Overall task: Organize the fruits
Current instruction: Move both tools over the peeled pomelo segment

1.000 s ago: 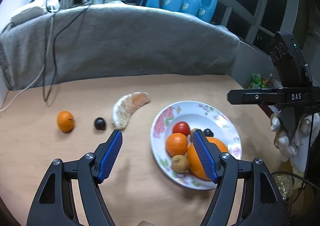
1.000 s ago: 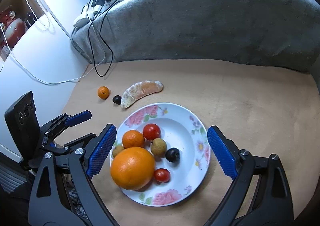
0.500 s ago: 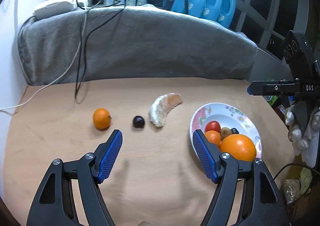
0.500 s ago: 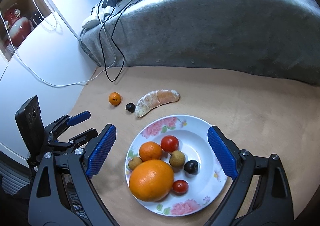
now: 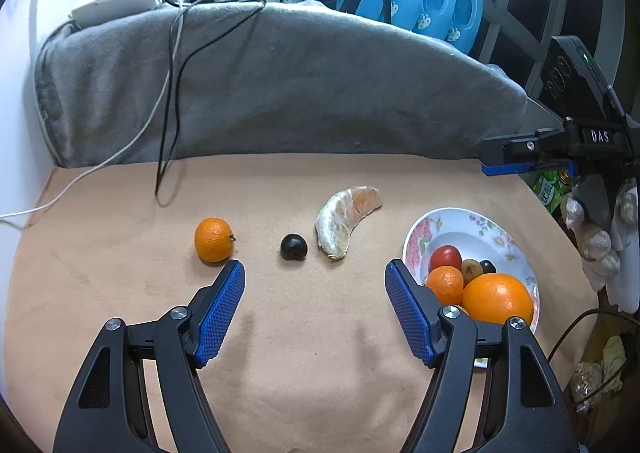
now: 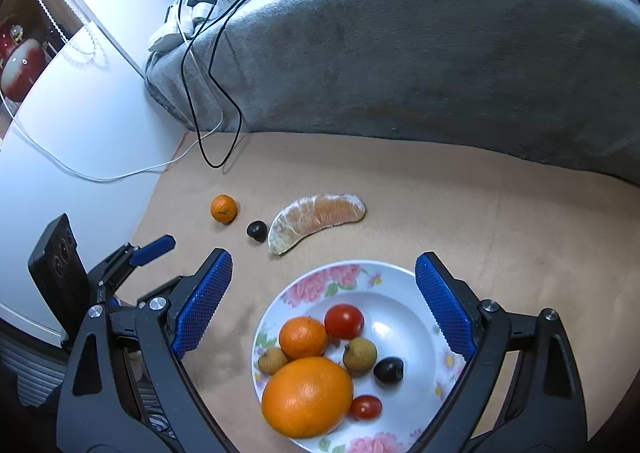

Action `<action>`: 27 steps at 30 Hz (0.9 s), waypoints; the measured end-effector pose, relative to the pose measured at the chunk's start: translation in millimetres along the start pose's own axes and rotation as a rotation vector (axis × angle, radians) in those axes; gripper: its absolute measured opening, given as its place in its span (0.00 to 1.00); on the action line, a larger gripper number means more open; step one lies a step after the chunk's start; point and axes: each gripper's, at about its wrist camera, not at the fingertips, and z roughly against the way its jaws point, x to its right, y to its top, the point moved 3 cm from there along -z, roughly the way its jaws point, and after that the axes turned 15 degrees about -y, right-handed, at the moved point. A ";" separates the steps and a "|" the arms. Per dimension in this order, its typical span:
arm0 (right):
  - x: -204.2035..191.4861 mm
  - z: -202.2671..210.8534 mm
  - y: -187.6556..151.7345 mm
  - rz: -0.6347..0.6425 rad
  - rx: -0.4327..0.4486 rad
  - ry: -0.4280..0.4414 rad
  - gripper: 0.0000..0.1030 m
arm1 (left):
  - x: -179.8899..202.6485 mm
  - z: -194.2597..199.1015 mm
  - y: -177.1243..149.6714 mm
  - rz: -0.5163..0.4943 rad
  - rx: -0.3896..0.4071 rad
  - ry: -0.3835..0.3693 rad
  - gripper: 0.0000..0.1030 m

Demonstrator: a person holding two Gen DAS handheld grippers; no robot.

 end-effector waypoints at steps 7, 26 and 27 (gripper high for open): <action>-8.3 -21.5 14.7 0.033 -0.047 0.032 0.92 | -0.1 -19.6 0.9 0.027 -0.032 -0.042 0.59; -3.9 -101.7 33.0 0.034 -0.204 0.058 0.62 | -7.3 -70.6 2.0 0.130 -0.100 -0.107 0.35; -3.1 -105.5 33.9 0.031 -0.212 0.061 0.61 | -6.9 -73.2 2.1 0.129 -0.104 -0.107 0.35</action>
